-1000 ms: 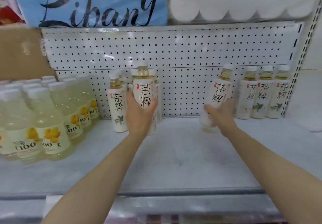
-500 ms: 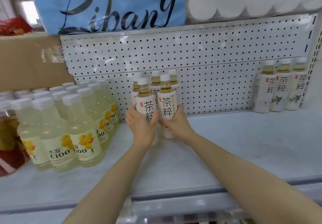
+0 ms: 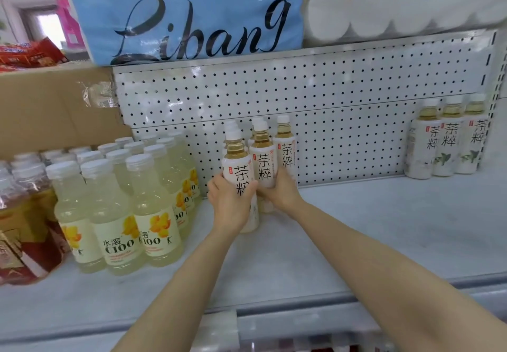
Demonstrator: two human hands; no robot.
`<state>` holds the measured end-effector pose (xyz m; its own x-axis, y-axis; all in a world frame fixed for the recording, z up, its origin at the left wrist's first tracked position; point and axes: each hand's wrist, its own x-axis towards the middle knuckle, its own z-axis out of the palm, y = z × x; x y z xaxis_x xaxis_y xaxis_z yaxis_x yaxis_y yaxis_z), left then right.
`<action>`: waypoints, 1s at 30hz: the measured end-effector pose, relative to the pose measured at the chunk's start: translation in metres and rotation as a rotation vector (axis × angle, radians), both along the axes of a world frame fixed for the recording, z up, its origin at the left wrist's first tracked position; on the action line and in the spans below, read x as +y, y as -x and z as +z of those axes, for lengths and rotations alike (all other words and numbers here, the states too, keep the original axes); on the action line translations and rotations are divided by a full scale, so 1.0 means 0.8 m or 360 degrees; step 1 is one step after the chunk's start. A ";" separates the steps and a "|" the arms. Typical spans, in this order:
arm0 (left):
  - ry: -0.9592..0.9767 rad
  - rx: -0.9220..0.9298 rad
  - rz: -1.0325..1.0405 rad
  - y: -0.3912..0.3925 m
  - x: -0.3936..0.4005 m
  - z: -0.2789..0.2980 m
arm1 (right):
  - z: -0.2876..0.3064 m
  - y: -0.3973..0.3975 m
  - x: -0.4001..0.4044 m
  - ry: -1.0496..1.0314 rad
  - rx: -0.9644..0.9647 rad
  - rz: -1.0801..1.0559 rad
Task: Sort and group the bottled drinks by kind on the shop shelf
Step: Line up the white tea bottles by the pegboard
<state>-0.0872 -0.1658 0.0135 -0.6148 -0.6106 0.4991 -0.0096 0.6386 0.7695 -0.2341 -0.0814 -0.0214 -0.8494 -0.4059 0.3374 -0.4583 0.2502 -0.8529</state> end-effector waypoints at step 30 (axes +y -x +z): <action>-0.0337 -0.0339 -0.0059 0.035 -0.013 0.005 | 0.053 -0.046 0.112 0.0057 -0.0193 -0.0008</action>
<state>-0.1153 -0.1758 0.0177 -0.7159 -0.6624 0.2205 -0.1645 0.4669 0.8689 -0.1969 0.0085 0.0209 -0.8868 -0.3912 0.2462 -0.3500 0.2204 -0.9105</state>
